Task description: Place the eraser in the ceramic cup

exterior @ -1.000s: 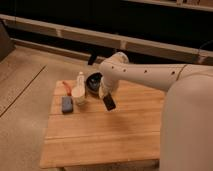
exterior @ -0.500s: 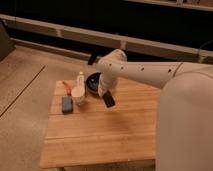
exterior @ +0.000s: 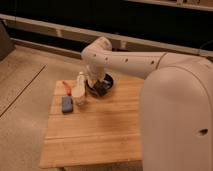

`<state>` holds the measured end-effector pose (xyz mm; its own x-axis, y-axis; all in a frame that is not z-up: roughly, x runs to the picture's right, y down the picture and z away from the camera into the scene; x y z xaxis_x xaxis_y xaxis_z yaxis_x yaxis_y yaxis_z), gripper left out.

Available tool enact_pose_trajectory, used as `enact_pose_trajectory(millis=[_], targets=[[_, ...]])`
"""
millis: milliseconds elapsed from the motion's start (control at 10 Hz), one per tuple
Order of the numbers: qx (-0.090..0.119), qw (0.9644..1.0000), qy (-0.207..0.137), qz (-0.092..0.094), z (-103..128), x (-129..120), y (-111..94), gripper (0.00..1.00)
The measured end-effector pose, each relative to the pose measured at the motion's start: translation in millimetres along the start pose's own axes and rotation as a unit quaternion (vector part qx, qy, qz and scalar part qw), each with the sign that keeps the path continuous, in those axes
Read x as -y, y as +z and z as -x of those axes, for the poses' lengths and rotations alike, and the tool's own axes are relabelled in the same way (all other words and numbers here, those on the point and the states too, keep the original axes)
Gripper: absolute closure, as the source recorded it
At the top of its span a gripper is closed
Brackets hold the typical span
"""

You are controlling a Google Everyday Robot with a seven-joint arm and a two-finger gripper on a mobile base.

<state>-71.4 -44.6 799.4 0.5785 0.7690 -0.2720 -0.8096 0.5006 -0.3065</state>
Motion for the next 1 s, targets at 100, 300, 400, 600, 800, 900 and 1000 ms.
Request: enact_pose_trajectory(millis=[100, 300, 400, 600, 800, 900, 1000], targets=[[-0.001, 1.0, 0.002, -0.003, -1.9, 4.0, 0.1, 0.9], [-0.002, 1.0, 0.003, -0.003, -3.1, 6.1, 0.2, 0.9], [-0.001, 1.0, 0.002, -0.002, -1.7, 3.1, 0.2, 0.9], [0.003, 1.0, -0.009, -0.004, 3.8, 4.0, 0.8, 0.9], [0.026, 0.9967, -0.077, 0.0, 35.1, -21.4, 5.2, 0.9], [0.038, 0.994, -0.103, 0.003, 47.4, -33.4, 6.1, 0.9], [0.051, 0.9907, -0.126, 0.008, 59.2, -44.3, 8.6, 0.9]])
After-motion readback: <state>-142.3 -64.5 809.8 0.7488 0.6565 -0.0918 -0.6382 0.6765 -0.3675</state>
